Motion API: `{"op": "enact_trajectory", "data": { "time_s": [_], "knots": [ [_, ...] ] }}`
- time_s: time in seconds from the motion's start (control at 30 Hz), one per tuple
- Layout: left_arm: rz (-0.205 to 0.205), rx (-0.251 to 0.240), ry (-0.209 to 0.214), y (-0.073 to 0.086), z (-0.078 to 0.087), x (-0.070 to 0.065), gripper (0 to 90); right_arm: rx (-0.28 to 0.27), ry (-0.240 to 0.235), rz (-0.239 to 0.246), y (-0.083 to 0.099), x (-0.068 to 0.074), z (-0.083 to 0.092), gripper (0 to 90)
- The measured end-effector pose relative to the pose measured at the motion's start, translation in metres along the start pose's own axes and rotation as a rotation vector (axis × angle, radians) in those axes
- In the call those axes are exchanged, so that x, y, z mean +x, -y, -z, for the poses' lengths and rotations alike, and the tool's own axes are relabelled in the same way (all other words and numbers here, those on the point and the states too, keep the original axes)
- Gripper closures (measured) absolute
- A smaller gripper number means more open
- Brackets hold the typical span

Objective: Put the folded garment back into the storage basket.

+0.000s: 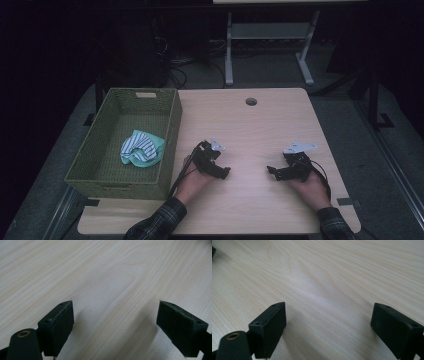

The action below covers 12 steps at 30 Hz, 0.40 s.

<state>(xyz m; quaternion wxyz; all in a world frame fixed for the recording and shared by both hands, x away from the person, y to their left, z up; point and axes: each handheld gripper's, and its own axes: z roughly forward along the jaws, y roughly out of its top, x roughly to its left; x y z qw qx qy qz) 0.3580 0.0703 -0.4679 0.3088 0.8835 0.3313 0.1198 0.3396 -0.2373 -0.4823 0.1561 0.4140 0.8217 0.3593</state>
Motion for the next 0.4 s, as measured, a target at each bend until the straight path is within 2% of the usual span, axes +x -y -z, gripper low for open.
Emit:
{"op": "enact_trajectory", "data": {
  "time_s": [0.4],
  "knots": [
    [-0.013,-0.02,0.006,0.005,0.0016,0.0003,13.5,0.0,0.0,0.0,0.0,0.0,0.0,12.5]
  ]
}}
